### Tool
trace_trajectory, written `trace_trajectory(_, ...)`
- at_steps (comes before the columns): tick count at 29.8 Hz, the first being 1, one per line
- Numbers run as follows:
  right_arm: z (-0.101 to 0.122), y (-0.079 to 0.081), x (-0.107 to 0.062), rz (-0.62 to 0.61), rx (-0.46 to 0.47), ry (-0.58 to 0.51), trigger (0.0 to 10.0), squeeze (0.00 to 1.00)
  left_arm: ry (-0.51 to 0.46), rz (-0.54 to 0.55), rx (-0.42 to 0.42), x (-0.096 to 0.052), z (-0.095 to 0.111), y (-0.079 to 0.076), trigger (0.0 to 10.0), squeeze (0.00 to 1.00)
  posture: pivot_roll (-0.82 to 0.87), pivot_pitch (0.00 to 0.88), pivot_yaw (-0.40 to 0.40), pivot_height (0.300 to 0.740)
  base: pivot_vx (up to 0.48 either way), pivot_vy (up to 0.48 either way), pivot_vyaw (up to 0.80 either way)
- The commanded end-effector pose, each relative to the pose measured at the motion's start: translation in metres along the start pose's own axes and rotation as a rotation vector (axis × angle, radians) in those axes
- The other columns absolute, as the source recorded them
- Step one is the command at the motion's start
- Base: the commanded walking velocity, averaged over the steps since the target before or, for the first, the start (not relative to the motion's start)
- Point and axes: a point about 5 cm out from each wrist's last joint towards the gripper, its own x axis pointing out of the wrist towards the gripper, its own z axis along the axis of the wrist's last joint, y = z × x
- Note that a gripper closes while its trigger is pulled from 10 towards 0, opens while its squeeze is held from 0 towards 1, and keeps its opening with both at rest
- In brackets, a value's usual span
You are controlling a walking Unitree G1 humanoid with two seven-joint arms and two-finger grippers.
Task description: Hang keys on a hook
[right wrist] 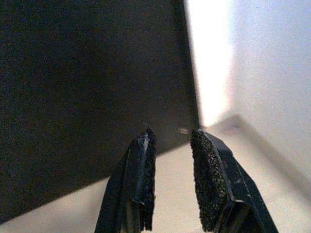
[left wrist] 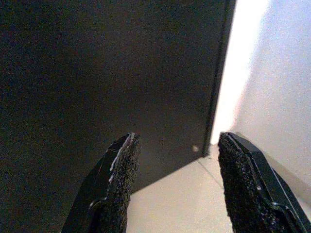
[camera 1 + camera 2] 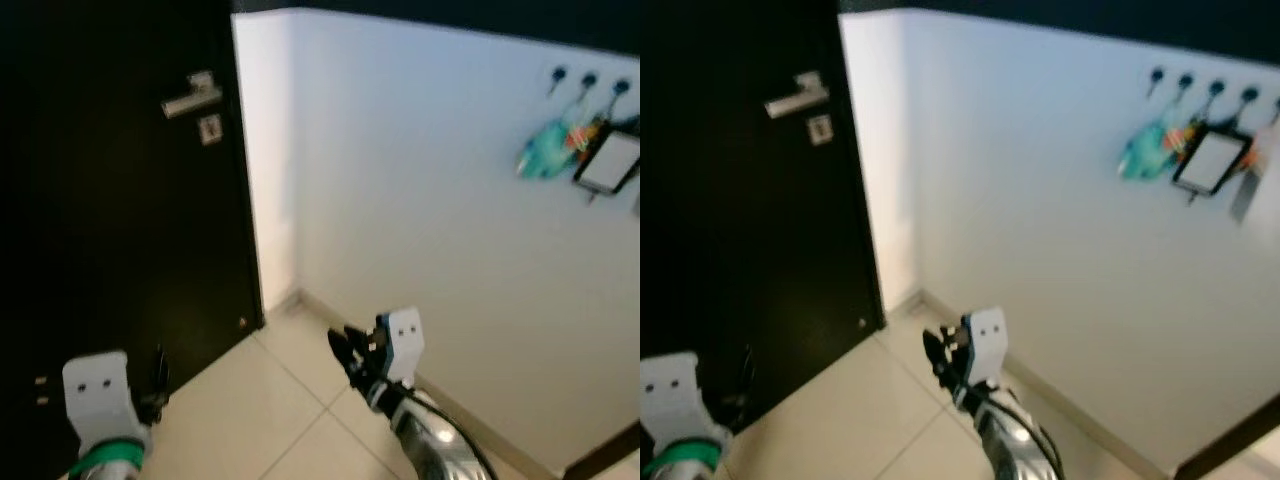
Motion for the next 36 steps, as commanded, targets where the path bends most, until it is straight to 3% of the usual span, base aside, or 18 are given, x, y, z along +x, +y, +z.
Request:
trace_trajectory(1, -0.0052, -0.0006, -0.0018, -0.011, 0.017, 0.019, 10.0, 0.0, 0.013, -0.001, 0.01, -0.0004, -0.0016, 0.0011, 10.0, 0.0, -0.05, 0.059, 0.053, 0.74, -0.27, 0.0, 0.0)
trace_trajectory(15, -0.006, -0.0008, -0.0011, -0.008, 0.018, 0.032, 10.0, 0.0, 0.015, -0.005, 0.007, 0.0001, -0.0017, 0.0003, 10.0, 0.0, -0.06, 0.06, 0.053, 0.74, -0.268, 0.0, 0.0)
trace_trajectory(20, -0.0061, -0.0015, -0.0011, -0.011, 0.023, 0.032, 10.0, 0.0, 0.016, -0.004, 0.007, -0.0001, -0.0018, 0.0004, 10.0, 0.0, -0.06, 0.06, 0.052, 0.74, -0.261, 0.0, -0.48)
trace_trajectory(36, -0.008, -0.0028, -0.0018, -0.031, 0.033, 0.037, 10.0, 0.0, 0.046, -0.014, 0.02, -0.0019, -0.0079, 0.0002, 10.0, 0.0, -0.06, 0.06, 0.07, 0.74, 0.0, 0.0, 0.0)
